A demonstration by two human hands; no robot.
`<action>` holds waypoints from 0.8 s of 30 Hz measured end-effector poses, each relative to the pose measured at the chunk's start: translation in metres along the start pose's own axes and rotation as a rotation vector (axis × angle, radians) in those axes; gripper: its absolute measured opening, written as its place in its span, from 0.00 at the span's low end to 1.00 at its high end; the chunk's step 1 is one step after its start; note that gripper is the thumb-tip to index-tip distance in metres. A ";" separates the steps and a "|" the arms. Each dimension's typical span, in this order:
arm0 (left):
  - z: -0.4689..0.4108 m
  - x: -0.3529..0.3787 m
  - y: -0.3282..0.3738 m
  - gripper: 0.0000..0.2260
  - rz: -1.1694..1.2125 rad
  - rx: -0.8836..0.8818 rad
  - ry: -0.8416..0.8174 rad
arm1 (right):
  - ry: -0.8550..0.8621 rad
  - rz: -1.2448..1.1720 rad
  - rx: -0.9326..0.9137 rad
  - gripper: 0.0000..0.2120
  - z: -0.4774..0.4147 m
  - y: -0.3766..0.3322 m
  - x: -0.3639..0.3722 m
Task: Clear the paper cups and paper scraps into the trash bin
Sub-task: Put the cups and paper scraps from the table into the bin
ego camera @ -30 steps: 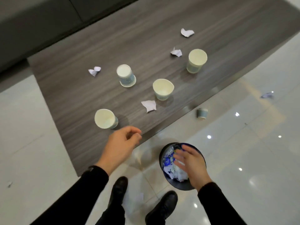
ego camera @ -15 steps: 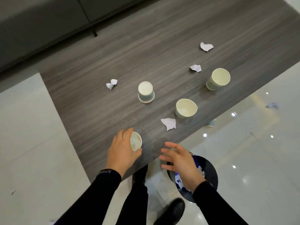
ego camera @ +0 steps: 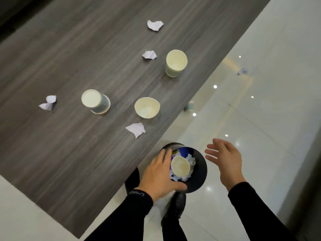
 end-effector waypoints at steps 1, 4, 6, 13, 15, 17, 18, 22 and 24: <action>0.000 -0.002 -0.007 0.42 -0.019 -0.040 0.027 | -0.028 0.016 -0.027 0.06 -0.002 -0.005 0.005; 0.012 -0.021 -0.039 0.21 -0.067 -0.136 0.176 | -0.136 0.105 -0.180 0.07 0.000 -0.020 0.038; 0.023 -0.039 -0.064 0.17 0.006 -0.200 0.265 | -0.254 0.208 -0.323 0.10 0.009 -0.029 0.075; 0.051 -0.115 -0.137 0.05 0.592 -0.411 0.659 | -0.423 0.399 -0.321 0.33 0.031 -0.021 0.189; 0.059 -0.131 -0.157 0.04 0.649 -0.428 0.708 | -0.349 0.456 -0.311 0.32 0.024 -0.015 0.195; 0.068 -0.139 -0.176 0.05 0.658 -0.448 0.730 | -0.278 0.524 -0.328 0.29 0.018 -0.012 0.194; 0.073 -0.141 -0.185 0.05 0.650 -0.462 0.739 | -0.261 0.548 -0.329 0.26 0.015 -0.009 0.193; 0.090 -0.134 -0.205 0.04 0.632 -0.506 0.741 | -0.237 0.465 -0.257 0.13 0.009 -0.001 0.184; 0.093 -0.129 -0.206 0.04 0.647 -0.514 0.733 | -0.185 0.366 -0.231 0.12 0.008 -0.001 0.161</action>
Point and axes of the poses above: each hand's wrist, its own z-axis away from the middle knuckle, its own x-axis out of the palm, y = z × x, the point moved 3 cm from there along -z, towards the middle knuckle, and after that the axes turned 13 degrees about -z, right-handed, at the moved point
